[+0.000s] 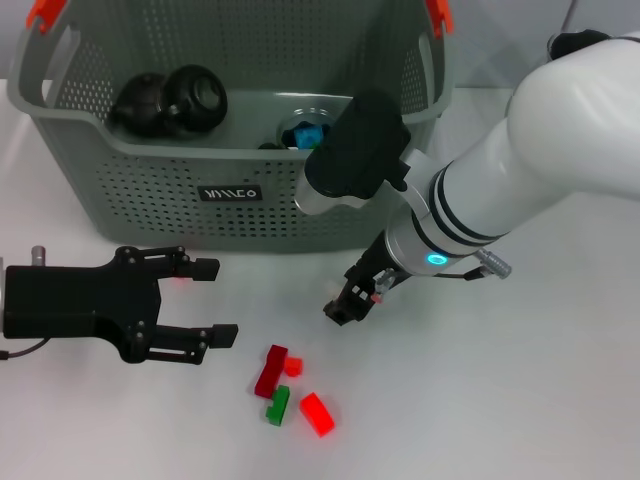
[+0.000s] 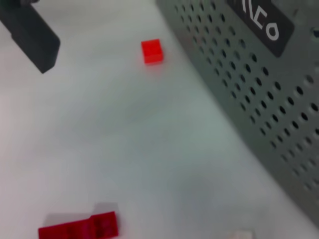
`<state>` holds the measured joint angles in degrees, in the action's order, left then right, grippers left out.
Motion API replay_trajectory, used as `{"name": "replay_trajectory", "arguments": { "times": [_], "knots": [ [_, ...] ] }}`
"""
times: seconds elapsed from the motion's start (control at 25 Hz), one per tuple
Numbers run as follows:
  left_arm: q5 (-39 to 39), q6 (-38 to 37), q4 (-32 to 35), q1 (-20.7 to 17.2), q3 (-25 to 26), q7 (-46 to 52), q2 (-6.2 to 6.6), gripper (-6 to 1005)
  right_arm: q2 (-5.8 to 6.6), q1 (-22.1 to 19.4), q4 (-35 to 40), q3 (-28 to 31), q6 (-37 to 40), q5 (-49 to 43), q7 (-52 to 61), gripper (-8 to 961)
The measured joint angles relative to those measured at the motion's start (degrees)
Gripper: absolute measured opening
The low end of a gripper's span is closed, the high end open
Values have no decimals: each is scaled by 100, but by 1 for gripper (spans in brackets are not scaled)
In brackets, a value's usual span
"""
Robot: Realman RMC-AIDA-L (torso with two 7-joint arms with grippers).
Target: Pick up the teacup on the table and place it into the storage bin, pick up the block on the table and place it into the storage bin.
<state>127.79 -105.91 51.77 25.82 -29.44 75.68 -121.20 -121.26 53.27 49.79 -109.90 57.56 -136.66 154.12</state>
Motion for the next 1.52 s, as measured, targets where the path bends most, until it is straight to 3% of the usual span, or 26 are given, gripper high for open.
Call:
{"name": "replay_trajectory", "arguments": {
  "times": [0.2, 0.4, 0.84, 1.08, 1.28, 1.4, 1.52],
  "knots": [
    [0, 9, -1, 2, 0, -1, 0, 842, 2, 0, -105, -85, -216, 116, -9, 603],
    [0, 27, -1, -1, 0, -1, 0, 842, 5, 0, -173, -152, -359, 123, -17, 392],
    [0, 38, -1, -16, -1, -10, 0, 842, 0, 4, -293, -304, -508, 192, -79, 395],
    [0, 38, 0, -16, 0, -10, 0, 841, -3, -6, -303, -330, -509, 193, -62, 331],
    [0, 27, -1, -20, 0, -10, 0, 841, 2, -23, -251, -324, -450, 193, -33, 223],
    [0, 2, -1, -25, 4, -9, 0, 841, 40, -115, 1, -287, -333, 191, -28, 158],
    [0, -7, 0, -29, 29, -5, 0, 841, 79, -303, 480, -143, 13, 145, -37, 158]
  ]
}}
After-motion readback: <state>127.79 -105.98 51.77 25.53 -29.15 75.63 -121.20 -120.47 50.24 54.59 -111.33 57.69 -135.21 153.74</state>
